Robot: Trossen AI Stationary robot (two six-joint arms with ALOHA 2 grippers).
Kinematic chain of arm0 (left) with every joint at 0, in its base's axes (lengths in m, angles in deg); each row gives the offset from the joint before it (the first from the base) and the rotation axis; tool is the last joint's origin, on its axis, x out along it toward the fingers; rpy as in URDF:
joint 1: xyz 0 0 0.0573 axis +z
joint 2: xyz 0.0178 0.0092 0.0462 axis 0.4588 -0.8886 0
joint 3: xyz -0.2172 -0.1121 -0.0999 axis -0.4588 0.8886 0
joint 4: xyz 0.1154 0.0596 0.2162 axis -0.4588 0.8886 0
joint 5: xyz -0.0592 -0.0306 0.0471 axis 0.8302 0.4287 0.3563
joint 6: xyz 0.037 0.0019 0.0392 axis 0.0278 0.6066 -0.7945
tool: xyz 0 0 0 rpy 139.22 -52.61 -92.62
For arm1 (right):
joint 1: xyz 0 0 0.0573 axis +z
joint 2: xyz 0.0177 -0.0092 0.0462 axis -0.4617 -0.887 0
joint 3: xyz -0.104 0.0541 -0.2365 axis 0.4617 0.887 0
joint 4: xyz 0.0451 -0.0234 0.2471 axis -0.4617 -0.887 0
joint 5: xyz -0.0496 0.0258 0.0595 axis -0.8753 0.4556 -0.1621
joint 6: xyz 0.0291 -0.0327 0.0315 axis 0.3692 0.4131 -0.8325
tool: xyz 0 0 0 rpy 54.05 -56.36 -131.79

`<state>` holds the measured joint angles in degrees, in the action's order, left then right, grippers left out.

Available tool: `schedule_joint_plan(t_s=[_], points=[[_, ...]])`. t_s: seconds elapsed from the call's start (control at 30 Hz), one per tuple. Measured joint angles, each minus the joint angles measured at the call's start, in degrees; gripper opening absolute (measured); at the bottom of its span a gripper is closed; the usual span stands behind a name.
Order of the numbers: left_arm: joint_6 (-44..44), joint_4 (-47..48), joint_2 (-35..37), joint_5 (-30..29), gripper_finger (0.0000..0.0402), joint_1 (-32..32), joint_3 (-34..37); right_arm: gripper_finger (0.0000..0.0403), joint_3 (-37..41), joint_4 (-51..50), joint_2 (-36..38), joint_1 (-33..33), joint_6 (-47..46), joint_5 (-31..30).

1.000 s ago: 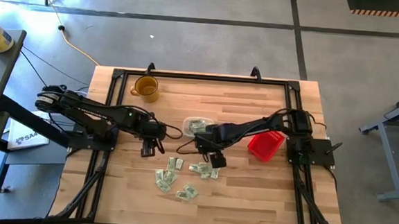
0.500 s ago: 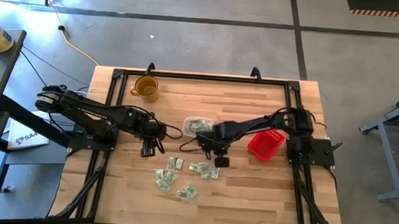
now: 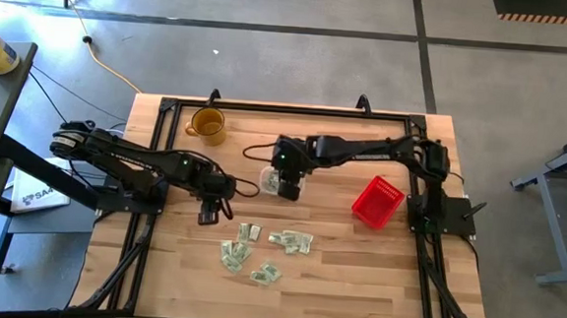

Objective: Pick and place items into bin
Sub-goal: Put the white stevia packet into the transparent bin

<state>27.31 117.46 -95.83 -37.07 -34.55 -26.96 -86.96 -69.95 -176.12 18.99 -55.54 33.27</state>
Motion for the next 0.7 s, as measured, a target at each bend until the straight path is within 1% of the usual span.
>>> schedule_joint_plan(t_s=[0.1,0.17,0.23,0.33,0.4,0.43,0.53,0.63,0.7], points=[[0.9,-0.2,0.0,2.2,0.0221,-0.1,0.9,0.0095,-0.1,-0.2,0.1,-0.2,-1.5,3.6],[0.2,-1.2,0.0,3.6,0.0221,0.0,2.4,0.0135,-0.2,-1.7,0.6,0.2,-2.3,3.9],[-1.6,-3.5,0.0,6.4,0.0221,0.0,3.6,0.0178,-0.1,-4.5,1.5,1.0,-2.5,3.6],[-3.9,-9.5,-0.2,11.3,0.0221,0.0,5.8,0.0238,-0.2,-12.0,3.9,3.6,1.4,1.9],[-5.4,-12.8,-0.5,12.5,0.0221,0.0,6.5,0.027,0.4,-17.9,5.0,6.6,5.2,0.3],[-6.5,-13.1,-0.4,12.4,0.0221,0.0,6.5,0.0284,1.6,-19.1,5.6,8.4,6.7,0.6],[-9.3,-14.0,-0.4,11.1,0.0221,0.1,6.5,0.0307,7.1,-17.9,8.0,14.7,10.7,1.6],[-9.5,-14.4,-0.4,9.9,0.0221,0.1,6.5,0.0311,11.6,-11.4,9.2,21.1,14.3,0.0],[-9.4,-14.1,-0.4,9.8,0.0221,0.1,6.5,0.031,14.2,-6.3,9.0,24.1,16.0,-1.1]])
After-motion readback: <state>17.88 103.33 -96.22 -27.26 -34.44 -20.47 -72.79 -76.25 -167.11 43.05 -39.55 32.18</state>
